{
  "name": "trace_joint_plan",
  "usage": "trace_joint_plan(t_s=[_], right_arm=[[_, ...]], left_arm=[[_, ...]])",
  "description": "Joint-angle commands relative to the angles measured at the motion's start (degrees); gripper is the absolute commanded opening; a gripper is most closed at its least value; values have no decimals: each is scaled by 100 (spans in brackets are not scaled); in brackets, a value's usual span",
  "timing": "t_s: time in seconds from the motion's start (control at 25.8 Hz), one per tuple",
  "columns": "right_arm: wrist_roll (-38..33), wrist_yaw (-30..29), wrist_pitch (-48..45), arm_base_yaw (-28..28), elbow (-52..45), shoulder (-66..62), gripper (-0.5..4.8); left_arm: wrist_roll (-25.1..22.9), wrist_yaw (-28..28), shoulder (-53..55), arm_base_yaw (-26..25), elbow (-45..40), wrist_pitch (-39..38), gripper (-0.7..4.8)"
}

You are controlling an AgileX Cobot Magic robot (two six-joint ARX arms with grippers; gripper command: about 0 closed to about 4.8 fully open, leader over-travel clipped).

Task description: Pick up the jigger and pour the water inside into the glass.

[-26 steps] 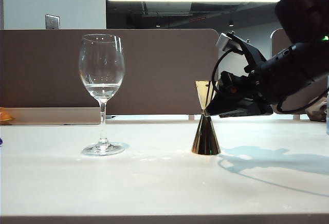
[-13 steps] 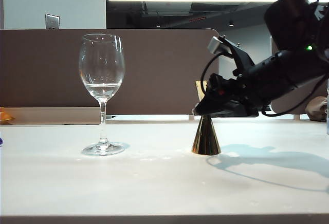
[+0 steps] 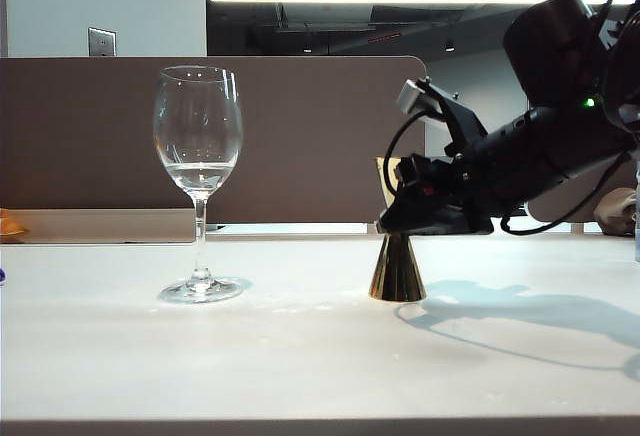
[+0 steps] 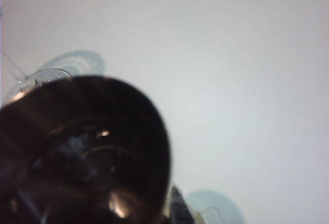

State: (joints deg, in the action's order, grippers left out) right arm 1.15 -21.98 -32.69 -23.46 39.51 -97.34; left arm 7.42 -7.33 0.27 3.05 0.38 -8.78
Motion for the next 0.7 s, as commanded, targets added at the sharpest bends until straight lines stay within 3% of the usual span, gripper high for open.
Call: trace_joint_plan(t_s=[0.04, 0.7], right_arm=[[-7, 50, -63, -2, 9, 15, 80], [-7, 151, -90, -4, 11, 44, 39]], left_arm=[[-9, 2, 4, -9, 7, 68, -5], [-9, 2, 4, -9, 7, 68, -5]])
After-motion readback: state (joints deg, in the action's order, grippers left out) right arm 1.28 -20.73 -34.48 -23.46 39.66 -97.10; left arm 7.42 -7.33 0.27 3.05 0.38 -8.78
